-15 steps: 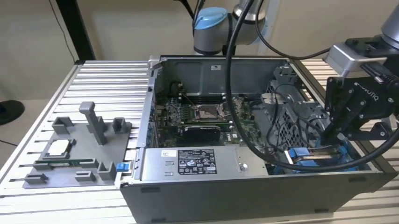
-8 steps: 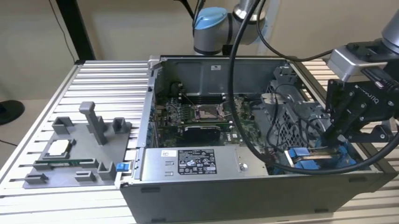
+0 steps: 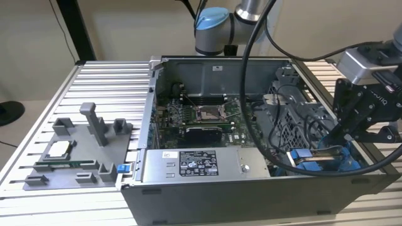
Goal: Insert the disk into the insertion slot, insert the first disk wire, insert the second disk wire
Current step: 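Insert the first disk wire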
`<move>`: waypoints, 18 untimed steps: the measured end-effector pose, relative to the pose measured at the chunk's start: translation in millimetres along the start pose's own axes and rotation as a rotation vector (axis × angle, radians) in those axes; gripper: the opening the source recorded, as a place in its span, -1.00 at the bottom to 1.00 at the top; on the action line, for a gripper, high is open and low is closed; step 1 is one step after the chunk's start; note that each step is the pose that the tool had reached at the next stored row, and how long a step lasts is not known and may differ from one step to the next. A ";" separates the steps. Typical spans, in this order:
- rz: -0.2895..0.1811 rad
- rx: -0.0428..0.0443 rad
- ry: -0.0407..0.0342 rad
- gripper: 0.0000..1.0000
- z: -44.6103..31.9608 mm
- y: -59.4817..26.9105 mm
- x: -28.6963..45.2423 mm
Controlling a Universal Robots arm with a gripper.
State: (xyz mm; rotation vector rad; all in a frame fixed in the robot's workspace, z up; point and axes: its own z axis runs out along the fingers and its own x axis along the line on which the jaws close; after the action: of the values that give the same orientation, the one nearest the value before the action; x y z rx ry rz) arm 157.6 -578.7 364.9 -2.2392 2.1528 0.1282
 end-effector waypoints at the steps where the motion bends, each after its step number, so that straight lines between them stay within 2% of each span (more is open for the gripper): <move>1: 0.000 0.0003 -0.0023 -1.00 0.9 -0.8 0.1; 5: 0.000 0.0031 -0.0064 -1.00 4.1 -1.8 0.4; 11: 0.002 0.0063 -0.0068 -1.00 9.1 -2.1 0.8; 18: 0.002 0.0066 -0.0069 -1.00 9.9 -2.1 0.9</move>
State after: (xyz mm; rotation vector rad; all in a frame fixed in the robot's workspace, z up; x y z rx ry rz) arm 159.4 -578.6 354.9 -2.2292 2.1494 0.1285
